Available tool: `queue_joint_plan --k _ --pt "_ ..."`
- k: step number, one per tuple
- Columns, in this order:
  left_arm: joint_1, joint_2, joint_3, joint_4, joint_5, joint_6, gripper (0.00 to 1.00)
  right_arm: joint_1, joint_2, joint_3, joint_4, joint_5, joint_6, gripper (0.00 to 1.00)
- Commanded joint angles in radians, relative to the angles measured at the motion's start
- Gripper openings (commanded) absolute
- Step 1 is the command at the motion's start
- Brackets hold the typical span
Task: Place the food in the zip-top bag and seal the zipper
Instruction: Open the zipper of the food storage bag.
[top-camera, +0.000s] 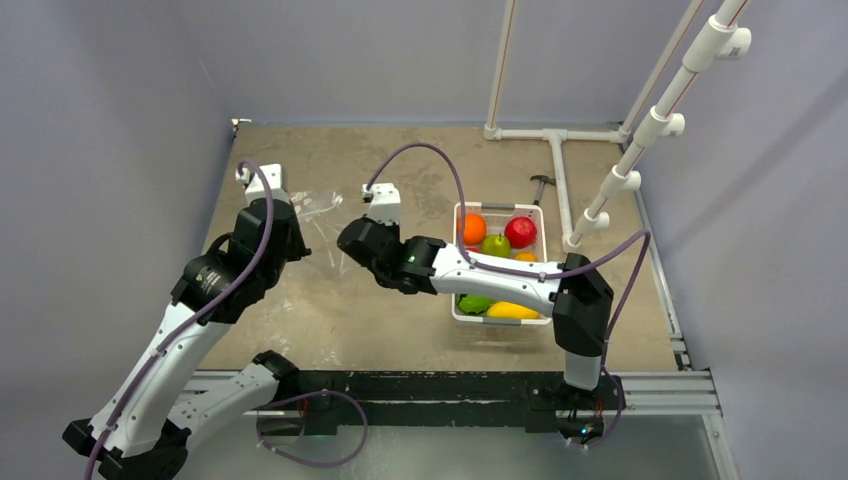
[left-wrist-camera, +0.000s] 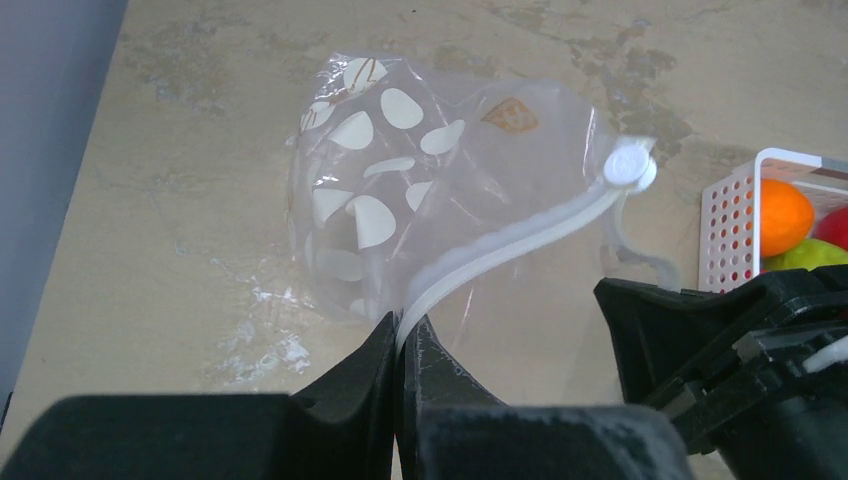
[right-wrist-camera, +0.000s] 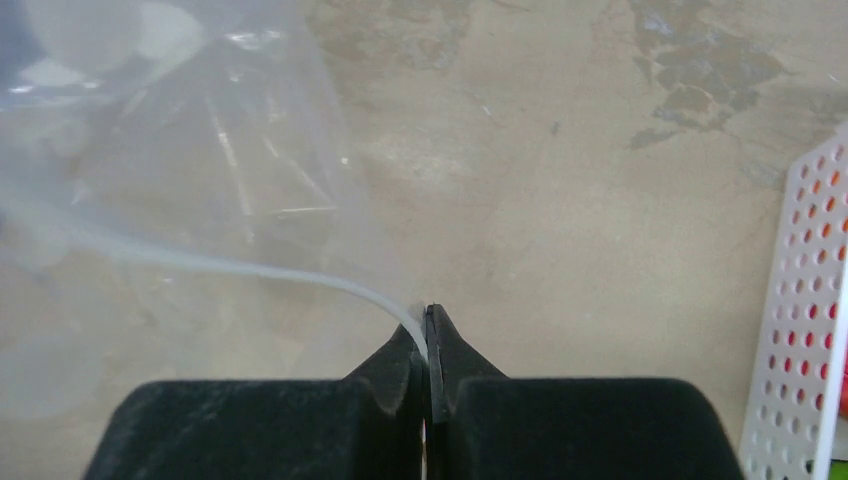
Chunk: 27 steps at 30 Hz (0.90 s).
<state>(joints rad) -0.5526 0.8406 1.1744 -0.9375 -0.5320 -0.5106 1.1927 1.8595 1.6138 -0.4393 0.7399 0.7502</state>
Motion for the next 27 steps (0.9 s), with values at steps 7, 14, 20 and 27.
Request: queue_joint_plan --k 7,14,20,27 --pt "-0.003 0.046 0.047 0.001 -0.035 0.066 0.0 -0.152 -0.152 -0.279 0.22 -0.09 -0.018 0.0" --pt "-0.003 0.118 0.053 0.026 -0.042 0.09 0.0 -0.154 -0.151 -0.331 0.344 -0.201 -0.058 0.01" --pt "-0.002 0.178 0.054 0.059 -0.066 0.102 0.0 -0.154 -0.146 -0.334 0.401 -0.259 -0.092 0.15" --pt "-0.003 0.226 0.028 0.124 -0.091 0.109 0.0 -0.154 -0.215 -0.327 0.363 -0.242 -0.096 0.44"
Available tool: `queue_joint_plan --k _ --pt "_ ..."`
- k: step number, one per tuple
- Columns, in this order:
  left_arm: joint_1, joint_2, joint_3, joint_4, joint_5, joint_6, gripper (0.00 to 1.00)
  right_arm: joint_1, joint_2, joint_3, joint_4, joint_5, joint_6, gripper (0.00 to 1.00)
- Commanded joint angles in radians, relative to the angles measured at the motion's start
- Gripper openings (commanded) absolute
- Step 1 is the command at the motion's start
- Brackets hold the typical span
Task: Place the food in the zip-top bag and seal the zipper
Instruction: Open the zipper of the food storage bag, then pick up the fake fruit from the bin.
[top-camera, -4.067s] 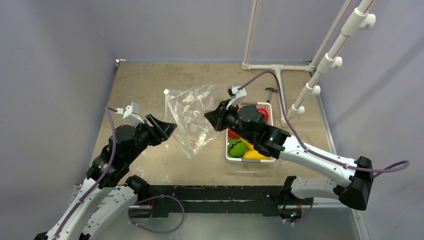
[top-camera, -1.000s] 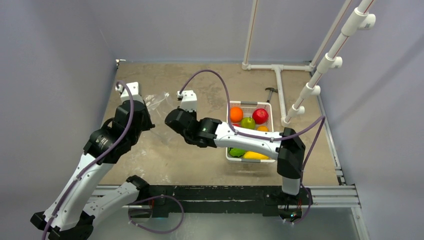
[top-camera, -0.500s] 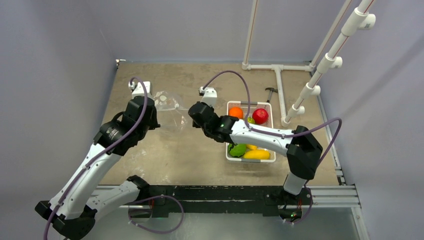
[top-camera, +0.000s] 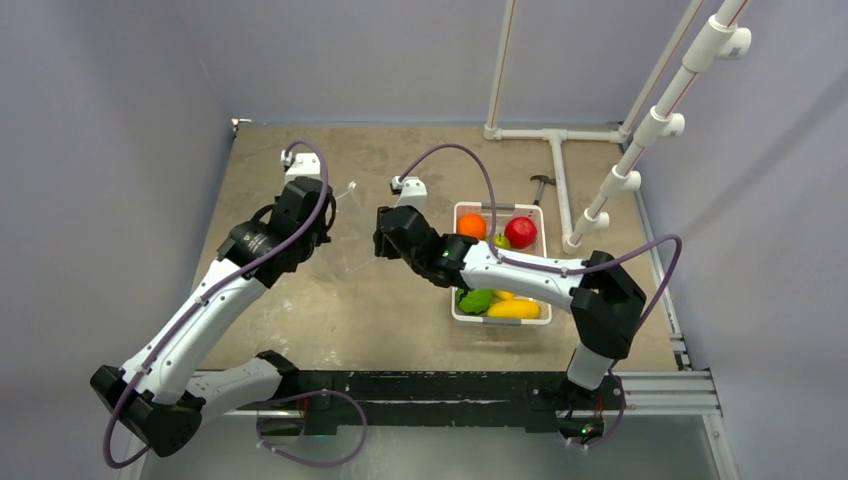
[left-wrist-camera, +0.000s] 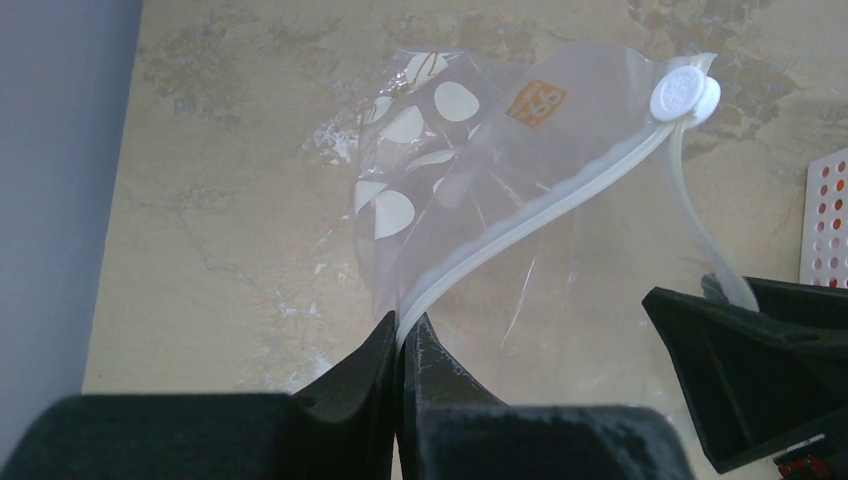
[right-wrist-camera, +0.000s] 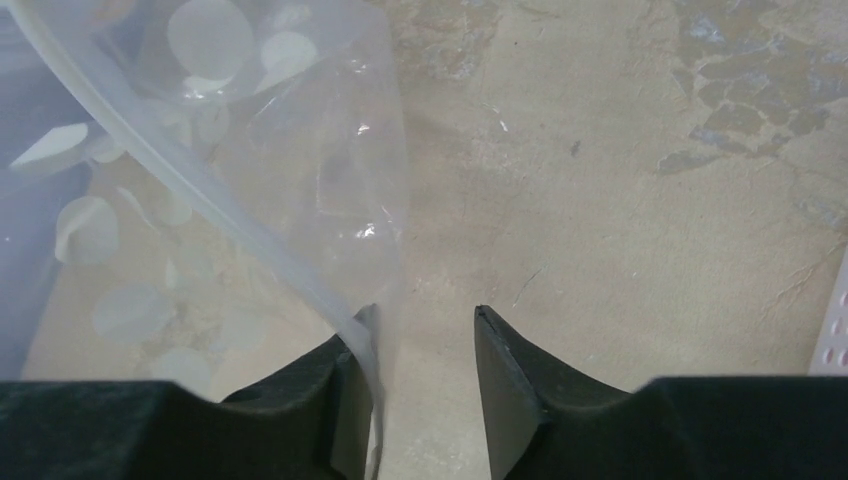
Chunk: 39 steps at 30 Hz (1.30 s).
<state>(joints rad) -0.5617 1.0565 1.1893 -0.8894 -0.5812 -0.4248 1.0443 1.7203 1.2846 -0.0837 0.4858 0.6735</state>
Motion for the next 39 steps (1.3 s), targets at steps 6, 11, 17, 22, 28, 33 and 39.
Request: queue_joint_plan --k 6,11,17,22,28,33,39 --pt "0.007 0.04 -0.009 0.112 -0.045 0.035 0.0 -0.007 -0.175 -0.004 -0.065 0.054 0.001 0.56" --pt "0.007 0.039 -0.033 0.146 -0.039 0.044 0.0 -0.027 -0.247 -0.019 -0.183 0.117 0.066 0.59" --pt "0.006 0.022 -0.097 0.217 -0.006 0.05 0.0 -0.064 -0.326 -0.065 -0.337 0.187 0.168 0.65" --pt "0.006 -0.003 -0.151 0.281 0.048 0.053 0.0 -0.108 -0.389 -0.115 -0.421 0.203 0.231 0.77" --pt "0.007 -0.034 -0.195 0.314 0.09 0.065 0.0 -0.191 -0.44 -0.183 -0.466 0.207 0.268 0.88" --pt "0.007 -0.057 -0.223 0.333 0.129 0.076 0.0 -0.26 -0.434 -0.213 -0.492 0.219 0.292 0.92" --pt "0.007 -0.077 -0.241 0.338 0.155 0.086 0.0 -0.322 -0.387 -0.227 -0.471 0.225 0.291 0.93"
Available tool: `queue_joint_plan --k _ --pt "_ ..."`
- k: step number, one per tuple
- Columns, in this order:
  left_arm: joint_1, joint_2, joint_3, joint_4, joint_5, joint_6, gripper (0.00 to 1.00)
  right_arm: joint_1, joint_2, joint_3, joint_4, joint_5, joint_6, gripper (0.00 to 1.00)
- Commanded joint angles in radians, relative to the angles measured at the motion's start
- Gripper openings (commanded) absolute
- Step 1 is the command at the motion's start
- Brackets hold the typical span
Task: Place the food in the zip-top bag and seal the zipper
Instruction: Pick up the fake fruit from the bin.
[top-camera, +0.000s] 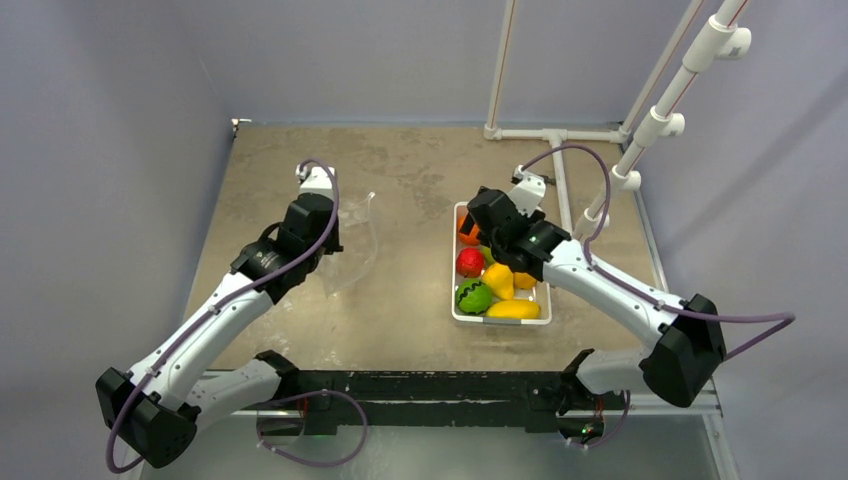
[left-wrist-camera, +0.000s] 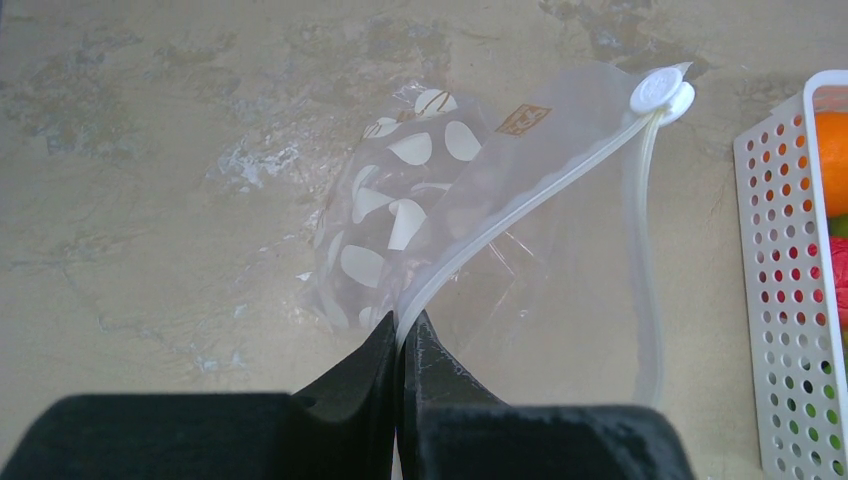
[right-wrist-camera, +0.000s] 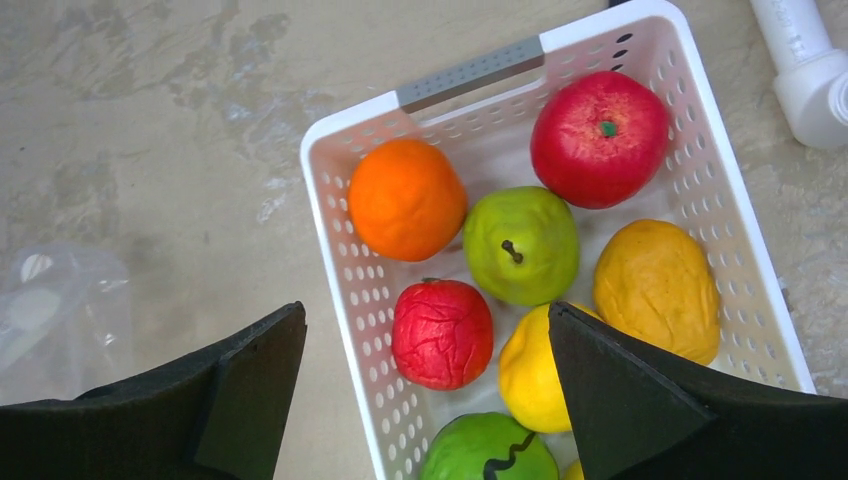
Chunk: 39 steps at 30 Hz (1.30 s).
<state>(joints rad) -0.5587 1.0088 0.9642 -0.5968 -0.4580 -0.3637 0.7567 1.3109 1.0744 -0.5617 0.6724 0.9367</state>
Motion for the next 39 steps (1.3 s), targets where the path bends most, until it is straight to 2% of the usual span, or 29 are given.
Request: queue_joint_plan --k 1,12,39 --pt "0.003 -0.033 -0.018 0.045 0.031 0.027 0.0 -0.045 0.034 -0.021 0.008 0.034 0.028 0.93" --pt "0.003 -0.065 -0.026 0.048 0.051 0.034 0.0 -0.104 0.128 -0.059 0.033 0.033 0.048 0.89" --pt "0.004 -0.101 -0.032 0.048 0.065 0.037 0.0 -0.155 0.21 -0.095 0.15 -0.038 0.007 0.56"
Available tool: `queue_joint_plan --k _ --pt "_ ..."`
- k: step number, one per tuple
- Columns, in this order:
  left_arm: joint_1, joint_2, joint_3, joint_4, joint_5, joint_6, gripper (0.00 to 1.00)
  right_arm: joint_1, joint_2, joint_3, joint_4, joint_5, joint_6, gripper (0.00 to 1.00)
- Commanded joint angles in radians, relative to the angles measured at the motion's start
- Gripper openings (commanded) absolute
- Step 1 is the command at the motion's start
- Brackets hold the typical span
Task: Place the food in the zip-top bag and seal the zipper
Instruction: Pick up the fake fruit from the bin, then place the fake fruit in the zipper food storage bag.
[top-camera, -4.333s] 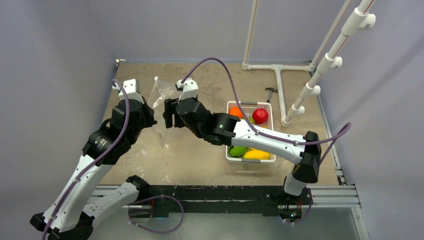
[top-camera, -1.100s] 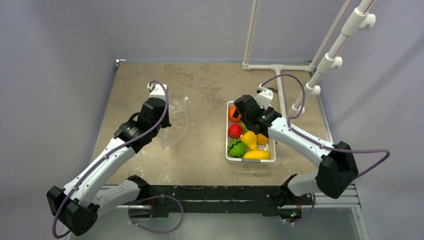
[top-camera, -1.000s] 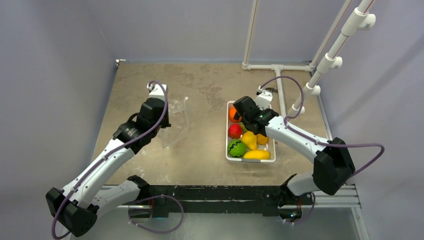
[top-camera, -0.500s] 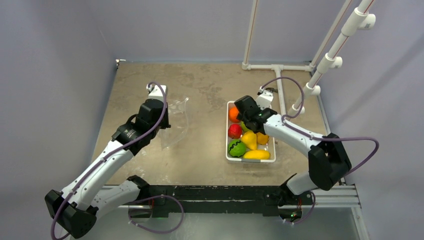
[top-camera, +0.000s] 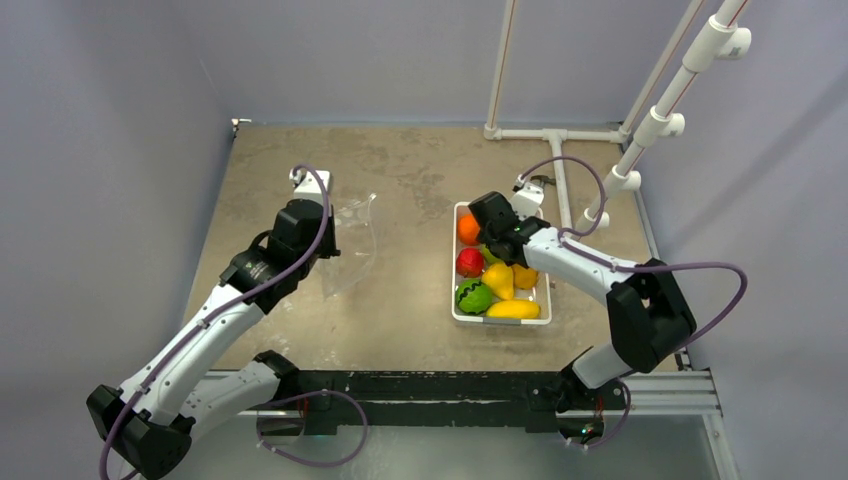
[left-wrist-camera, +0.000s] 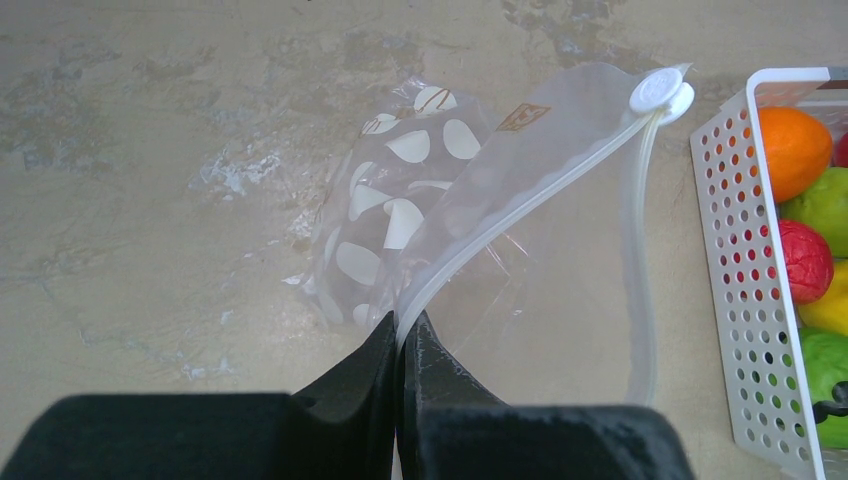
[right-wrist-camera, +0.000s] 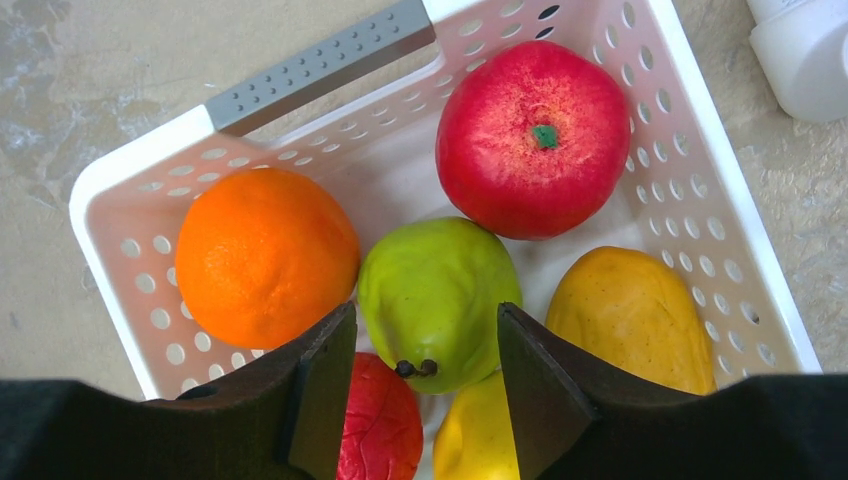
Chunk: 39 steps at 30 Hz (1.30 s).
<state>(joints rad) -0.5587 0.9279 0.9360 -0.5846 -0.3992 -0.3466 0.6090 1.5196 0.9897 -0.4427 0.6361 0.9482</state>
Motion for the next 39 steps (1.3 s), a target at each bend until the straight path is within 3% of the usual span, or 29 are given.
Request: queue_joint_plan --k 1,6,13,22,31,35,39 --pt "0.003 -0.021 -0.003 0.035 0.008 0.019 0.0 -0.01 0.004 -0.012 0.033 -0.005 -0.005 0.55" --pt "0.003 -0.023 -0.003 0.037 0.01 0.019 0.0 -0.012 0.011 -0.014 0.036 -0.009 -0.005 0.42" --pt "0.003 -0.021 -0.004 0.035 0.01 0.019 0.0 -0.012 -0.002 -0.007 0.014 -0.01 -0.002 0.0" --pt "0.003 -0.018 -0.004 0.036 0.002 0.019 0.0 -0.011 -0.096 0.052 -0.025 -0.001 -0.049 0.0" --pt "0.004 -0.013 -0.007 0.038 0.004 0.018 0.0 0.02 -0.259 0.155 -0.001 -0.109 -0.173 0.0" --pt "0.004 -0.012 -0.008 0.043 0.012 0.021 0.0 0.072 -0.283 0.208 0.01 -0.159 -0.187 0.0" --pt "0.004 -0.003 -0.008 0.042 0.014 0.021 0.0 0.202 -0.264 0.274 0.008 -0.164 -0.18 0.0"
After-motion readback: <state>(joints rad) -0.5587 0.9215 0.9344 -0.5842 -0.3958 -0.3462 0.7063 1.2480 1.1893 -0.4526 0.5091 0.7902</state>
